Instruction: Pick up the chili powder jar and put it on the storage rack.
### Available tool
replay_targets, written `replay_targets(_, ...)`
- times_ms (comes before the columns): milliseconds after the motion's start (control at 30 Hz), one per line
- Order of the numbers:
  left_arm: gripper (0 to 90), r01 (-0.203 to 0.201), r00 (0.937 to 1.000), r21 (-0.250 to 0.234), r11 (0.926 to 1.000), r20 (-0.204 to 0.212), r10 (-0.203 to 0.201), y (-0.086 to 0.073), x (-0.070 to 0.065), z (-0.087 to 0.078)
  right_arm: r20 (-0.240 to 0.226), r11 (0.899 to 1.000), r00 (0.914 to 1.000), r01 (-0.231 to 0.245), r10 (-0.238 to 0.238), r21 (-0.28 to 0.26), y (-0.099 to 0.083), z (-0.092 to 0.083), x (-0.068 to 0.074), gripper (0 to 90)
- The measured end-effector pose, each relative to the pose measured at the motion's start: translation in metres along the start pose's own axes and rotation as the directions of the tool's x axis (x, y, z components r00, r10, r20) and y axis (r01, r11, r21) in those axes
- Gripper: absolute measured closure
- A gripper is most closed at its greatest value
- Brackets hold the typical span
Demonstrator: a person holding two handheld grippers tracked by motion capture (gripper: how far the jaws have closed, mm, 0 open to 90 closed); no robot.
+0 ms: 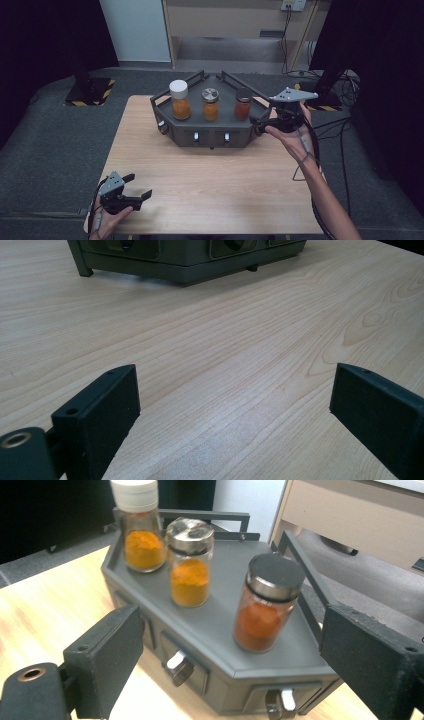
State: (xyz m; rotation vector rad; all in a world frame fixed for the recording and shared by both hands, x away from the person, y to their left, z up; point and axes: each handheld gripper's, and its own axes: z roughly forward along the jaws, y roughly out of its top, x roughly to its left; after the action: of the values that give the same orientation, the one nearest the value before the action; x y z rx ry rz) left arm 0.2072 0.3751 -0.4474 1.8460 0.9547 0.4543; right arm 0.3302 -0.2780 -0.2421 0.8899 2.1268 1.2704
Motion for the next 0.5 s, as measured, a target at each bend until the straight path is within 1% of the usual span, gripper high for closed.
replay_targets(67, 4.9, -0.004, 1.0000, 0.000, 1.0000, 0.000, 0.004, 0.000, 0.000, 0.000, -0.009, 1.000, 0.9999, 0.005, -0.006, -0.004, -0.006, -0.005, 0.003, 10.4)
replay_targets(133, 4.9, -0.003, 1.0000, -0.002, 1.0000, 0.000, 0.003, 0.000, -0.001, 0.000, -0.005, 1.000, 0.9999, 0.009, -0.009, -0.008, -0.012, -0.010, 0.007, 10.4)
replay_targets(233, 4.9, -0.001, 1.0000, -0.003, 1.0000, 0.000, 0.001, 0.000, -0.001, -0.001, -0.013, 1.000, 0.9999, 0.010, -0.010, -0.012, -0.020, -0.017, 0.010, 10.4)
replay_targets(300, 4.9, 0.002, 1.0000, -0.006, 1.0000, 0.000, -0.002, -0.001, 0.000, -0.001, -0.007, 1.000, 0.9998, 0.017, -0.017, -0.011, -0.025, -0.021, 0.014, 10.3)
replay_targets(500, 4.9, 0.000, 1.0000, -0.001, 1.0000, 0.000, 0.000, 0.000, 0.000, 0.000, -0.010, 1.000, 0.9998, 0.014, -0.014, -0.014, -0.041, -0.033, 0.017, 10.2)
